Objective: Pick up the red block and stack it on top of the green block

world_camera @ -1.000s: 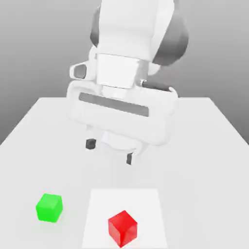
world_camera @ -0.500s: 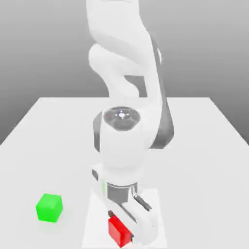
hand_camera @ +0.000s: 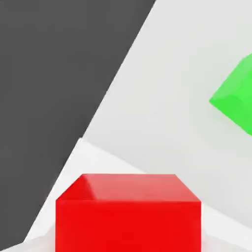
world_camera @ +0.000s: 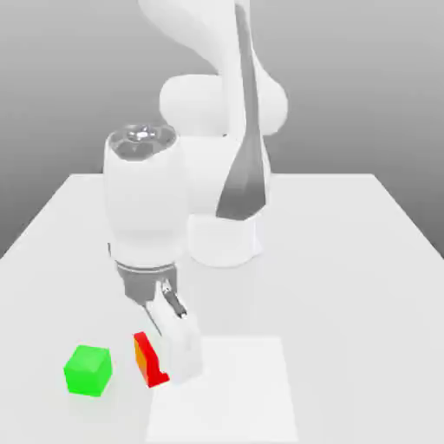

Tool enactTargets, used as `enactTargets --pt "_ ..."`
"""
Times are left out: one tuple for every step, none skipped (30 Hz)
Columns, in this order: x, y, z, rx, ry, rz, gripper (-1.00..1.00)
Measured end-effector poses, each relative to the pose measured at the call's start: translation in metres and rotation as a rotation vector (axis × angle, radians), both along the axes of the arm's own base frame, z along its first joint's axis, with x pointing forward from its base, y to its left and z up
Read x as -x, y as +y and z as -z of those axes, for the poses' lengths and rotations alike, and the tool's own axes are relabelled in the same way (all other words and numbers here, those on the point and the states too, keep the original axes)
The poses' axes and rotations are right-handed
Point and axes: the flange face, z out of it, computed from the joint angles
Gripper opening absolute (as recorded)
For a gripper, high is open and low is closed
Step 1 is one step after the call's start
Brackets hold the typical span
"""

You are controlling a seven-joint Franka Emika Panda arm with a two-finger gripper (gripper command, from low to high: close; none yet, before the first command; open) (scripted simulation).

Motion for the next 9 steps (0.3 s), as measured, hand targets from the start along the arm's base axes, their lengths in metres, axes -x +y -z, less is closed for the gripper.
enactTargets --pt "0.011 -0.017 0.003 -0.002 -0.003 0.040 -1.00" --pt "0.013 -0.021 0.010 -0.003 -0.004 0.047 -1.00" --pt "0.014 -0.022 0.020 -0.004 -0.004 0.049 -1.00" --pt "0.015 -0.022 0.030 -0.004 -0.004 0.049 -1.00" --pt "0.015 -0.022 0.042 -0.004 -0.005 0.049 -1.00" --pt "0.016 -0.022 0.050 -0.004 -0.005 0.049 1.00" --pt "0.016 -0.022 0.050 -0.004 -0.005 0.049 1.00" --pt "0.016 -0.022 0.050 -0.004 -0.005 0.049 1.00" --pt "0.016 -0.022 0.050 -0.004 -0.005 0.049 1.00"
